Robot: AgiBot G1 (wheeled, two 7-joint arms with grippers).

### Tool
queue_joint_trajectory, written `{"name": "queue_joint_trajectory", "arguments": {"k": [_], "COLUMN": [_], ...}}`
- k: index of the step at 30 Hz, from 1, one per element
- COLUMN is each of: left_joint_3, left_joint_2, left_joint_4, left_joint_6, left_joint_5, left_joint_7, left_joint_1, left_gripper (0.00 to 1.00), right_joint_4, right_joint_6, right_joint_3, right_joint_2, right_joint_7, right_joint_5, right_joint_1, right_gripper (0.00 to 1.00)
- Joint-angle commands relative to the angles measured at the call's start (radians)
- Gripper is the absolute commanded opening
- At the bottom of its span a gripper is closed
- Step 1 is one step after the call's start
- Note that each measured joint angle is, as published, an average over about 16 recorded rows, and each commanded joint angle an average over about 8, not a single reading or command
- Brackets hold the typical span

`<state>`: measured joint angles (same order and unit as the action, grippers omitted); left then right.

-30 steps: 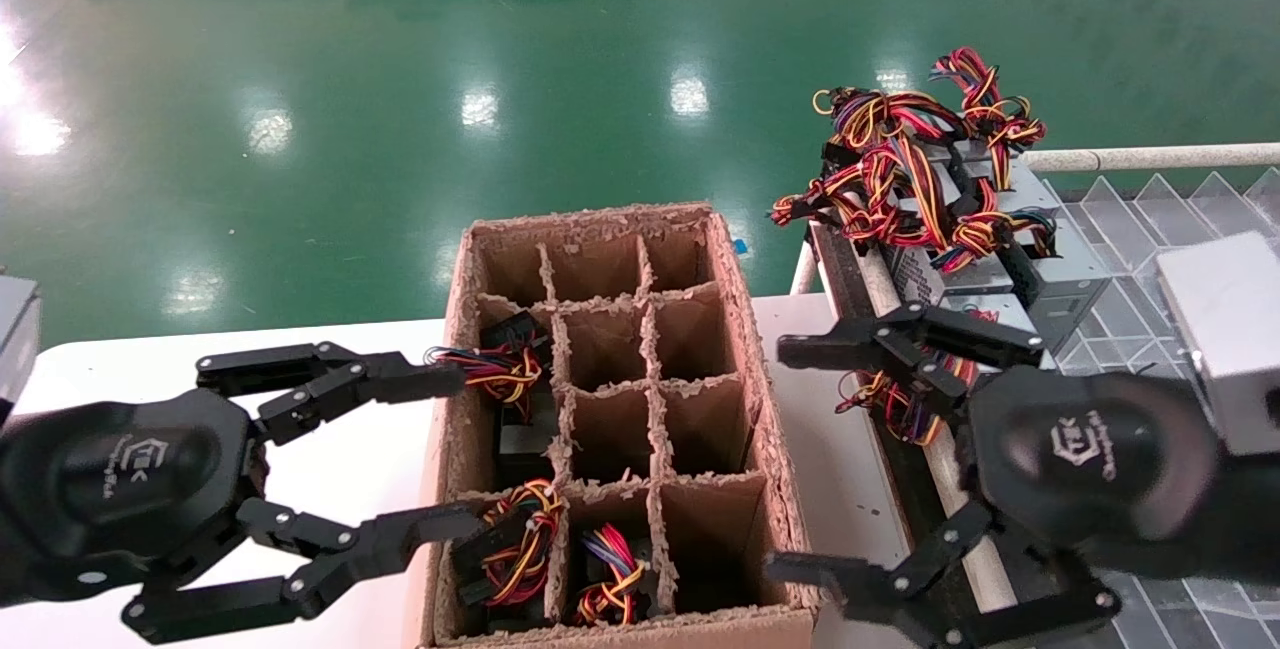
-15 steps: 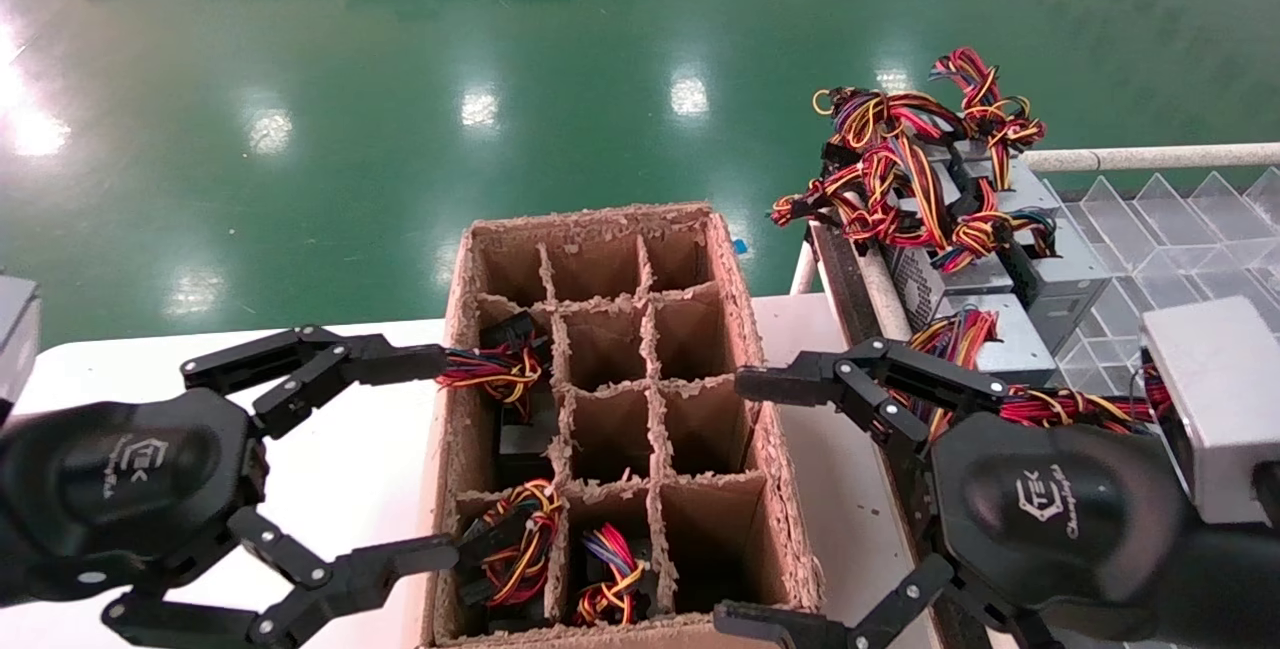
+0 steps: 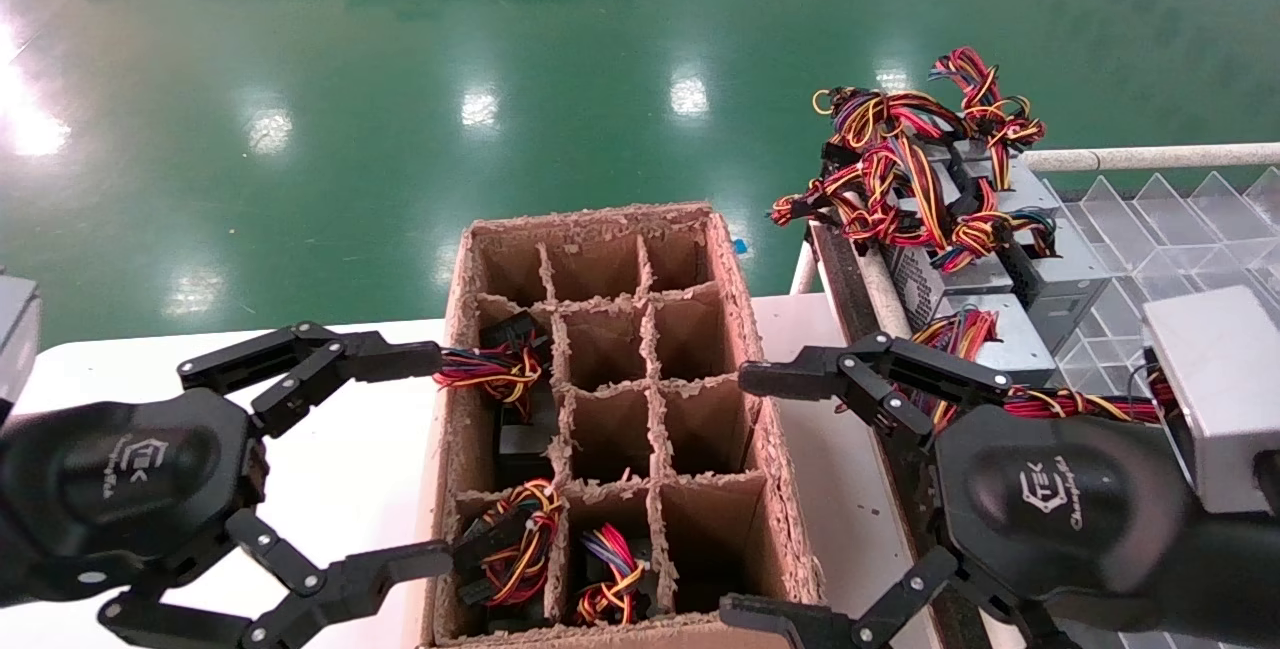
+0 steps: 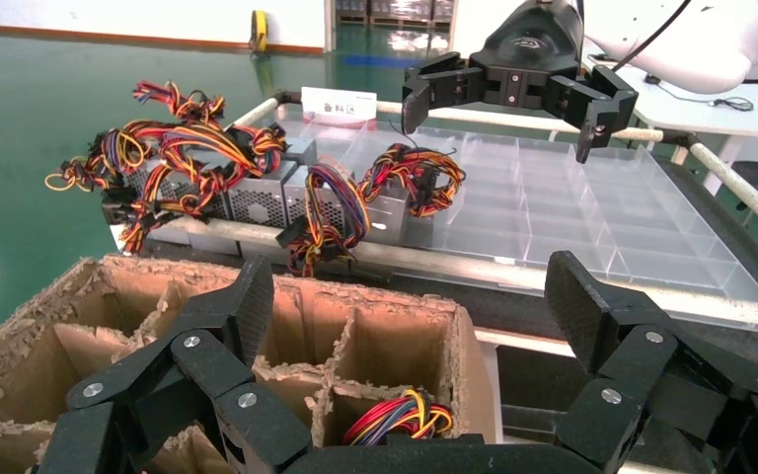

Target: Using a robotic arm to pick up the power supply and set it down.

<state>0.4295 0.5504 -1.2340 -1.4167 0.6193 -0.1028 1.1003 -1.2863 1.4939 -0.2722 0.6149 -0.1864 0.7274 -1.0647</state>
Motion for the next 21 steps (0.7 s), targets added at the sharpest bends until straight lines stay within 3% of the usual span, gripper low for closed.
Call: {"name": "queue_joint_trajectory", "arguments": {"k": [1, 21], "left_joint_3": [0.000, 0.000], "left_joint_2": [0.000, 0.000], "left_joint_4": [0.000, 0.000], "left_joint_6": [0.000, 0.000], "left_joint_5": [0.000, 0.000], "left_joint_7": [0.000, 0.000], "left_joint_1": [0.000, 0.000], "left_gripper": [1.00, 1.00], "right_joint_4": [0.001, 0.003], "right_joint_6": [0.000, 0.002], "right_joint_3": [-0.002, -0.008], "right_joint_2": [-0.001, -0.004], "right_joint_7": [0.000, -0.001], "right_joint_5": [0.001, 0.003], "right_joint_1": [-0.002, -0.010], "right_gripper": [1.00, 1.00]}}
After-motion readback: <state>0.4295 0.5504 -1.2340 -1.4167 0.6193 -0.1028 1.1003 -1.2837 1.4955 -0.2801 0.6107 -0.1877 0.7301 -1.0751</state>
